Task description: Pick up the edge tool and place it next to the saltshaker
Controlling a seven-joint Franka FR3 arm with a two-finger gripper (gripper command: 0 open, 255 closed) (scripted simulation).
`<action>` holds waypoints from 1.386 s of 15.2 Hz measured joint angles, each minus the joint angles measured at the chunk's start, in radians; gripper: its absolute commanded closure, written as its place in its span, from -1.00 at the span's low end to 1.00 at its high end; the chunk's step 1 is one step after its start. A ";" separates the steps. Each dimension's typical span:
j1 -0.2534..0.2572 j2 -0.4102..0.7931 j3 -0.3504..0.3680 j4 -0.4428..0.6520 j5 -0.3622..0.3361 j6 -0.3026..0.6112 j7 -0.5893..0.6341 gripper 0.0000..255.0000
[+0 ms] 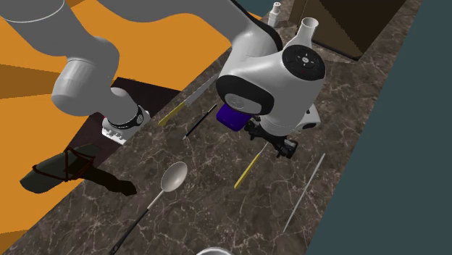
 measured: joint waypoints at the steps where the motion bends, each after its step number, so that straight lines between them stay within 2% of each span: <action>1: 0.000 0.000 0.000 0.000 0.000 0.000 0.000 -1.00; 3: 0.000 0.000 0.000 0.000 0.000 0.001 0.000 -1.00; 4: 0.000 0.000 0.000 -0.001 0.000 0.001 0.000 1.00; 14: 0.000 0.000 0.000 -0.001 0.000 0.001 0.000 1.00; 21: 0.000 -0.046 -0.001 0.033 -0.017 -0.077 0.010 1.00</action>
